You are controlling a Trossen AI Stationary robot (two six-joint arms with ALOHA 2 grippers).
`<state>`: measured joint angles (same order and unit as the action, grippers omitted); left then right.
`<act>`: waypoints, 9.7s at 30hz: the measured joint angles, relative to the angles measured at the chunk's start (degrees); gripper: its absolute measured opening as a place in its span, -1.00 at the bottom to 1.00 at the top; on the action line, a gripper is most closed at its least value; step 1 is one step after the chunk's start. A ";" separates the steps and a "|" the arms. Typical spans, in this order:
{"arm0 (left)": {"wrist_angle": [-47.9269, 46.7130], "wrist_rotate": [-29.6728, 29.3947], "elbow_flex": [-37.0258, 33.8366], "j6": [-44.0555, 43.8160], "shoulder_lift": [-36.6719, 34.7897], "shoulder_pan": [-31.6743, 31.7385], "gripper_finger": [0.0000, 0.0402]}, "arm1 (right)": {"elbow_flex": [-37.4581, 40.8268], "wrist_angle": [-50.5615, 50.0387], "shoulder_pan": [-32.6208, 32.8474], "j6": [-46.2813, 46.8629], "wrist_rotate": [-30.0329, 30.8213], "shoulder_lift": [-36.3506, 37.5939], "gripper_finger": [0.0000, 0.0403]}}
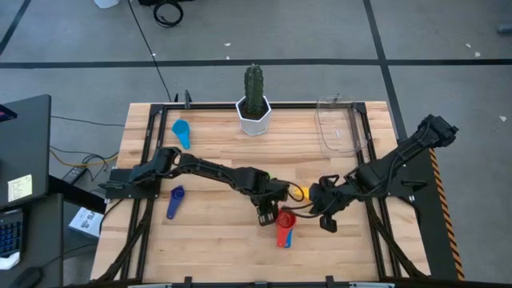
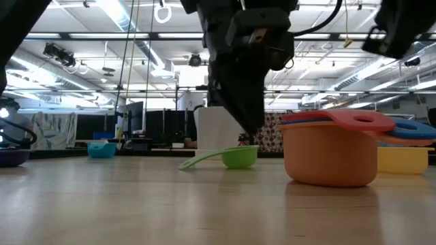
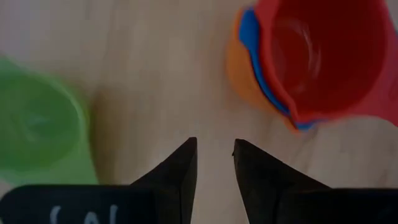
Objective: Nest measuring cups in basket
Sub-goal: Stack the red measuring cup on top of the blue measuring cups, then stack the light blue measuring cup on top of the red measuring cups
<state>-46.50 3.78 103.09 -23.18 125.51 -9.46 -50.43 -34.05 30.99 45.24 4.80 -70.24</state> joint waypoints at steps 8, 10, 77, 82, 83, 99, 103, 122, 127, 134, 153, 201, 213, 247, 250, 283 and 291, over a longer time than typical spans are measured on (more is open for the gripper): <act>3.52 4.00 0.00 6.60 0.00 3.81 -0.46 | 10.16 17.87 3.91 15.28 3.21 -0.02 -1.00; 3.74 4.47 -0.42 8.37 0.00 4.07 -0.46 | 11.50 19.91 4.60 18.17 5.29 -0.04 -1.00; 5.72 6.49 -9.70 -6.84 -3.21 -2.92 -0.46 | 12.10 36.49 -11.75 -1.80 -6.69 -15.10 -1.00; 5.04 6.86 -9.75 -9.21 -5.44 -4.18 -0.46 | 12.07 34.99 -11.18 -0.56 -6.75 -13.68 -1.00; 6.48 6.65 -9.77 -9.37 -5.51 -4.57 -0.46 | 12.06 34.21 -10.84 0.04 -6.78 -13.88 -1.00; 21.21 3.71 -9.79 -18.38 -0.22 -6.47 -0.46 | 12.11 33.97 -9.27 8.50 -5.93 -17.33 -1.00; 24.87 3.96 -9.81 -18.98 0.17 -6.19 -0.46 | 12.17 36.08 -9.21 7.92 -8.12 -19.05 -1.00; 18.98 8.17 -9.65 -19.58 -2.27 -4.52 -0.46 | 8.88 23.71 -9.32 -1.77 -10.19 -15.79 -1.00; 14.06 6.47 -9.60 -18.62 -5.21 -4.40 -0.46 | 3.95 12.08 -9.30 -6.67 -8.96 -11.49 -1.00; 5.56 -0.49 -9.61 -18.22 -11.91 -3.78 -0.46 | -4.12 -2.68 -8.88 -12.35 -3.06 -3.98 -1.00; -5.66 -11.03 -9.64 -16.61 -25.92 -1.90 -0.46 | -15.43 -27.05 -5.43 -14.93 11.19 7.80 -0.99; -31.49 -23.12 -9.64 -31.49 -26.53 10.55 -0.46 | -33.88 -29.78 -5.98 -24.42 18.76 7.78 -0.98; -35.63 -18.72 -9.64 -32.78 -26.53 26.35 -0.46 | -45.91 -30.22 -8.35 -37.10 25.88 10.02 -0.98; -8.32 -17.18 -36.67 -29.87 -26.49 60.19 -0.46 | -47.87 -30.39 -9.56 -48.47 25.86 14.54 -0.98; -7.27 -18.08 -37.70 -29.12 -26.49 61.15 -0.46 | -47.87 -30.39 -9.56 -48.47 26.53 14.56 -0.98; 0.15 -11.37 -38.38 -25.61 -26.49 62.02 -0.46 | -47.82 -30.35 -9.56 -48.43 27.32 15.15 -0.98; 0.95 -10.65 -38.93 -25.18 -26.08 60.94 -0.46 | -47.82 -30.35 -9.54 -48.49 27.32 15.13 -0.98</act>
<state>-45.55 -6.88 64.16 -48.36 99.44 51.48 -98.26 -64.40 21.45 -3.25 32.12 -55.11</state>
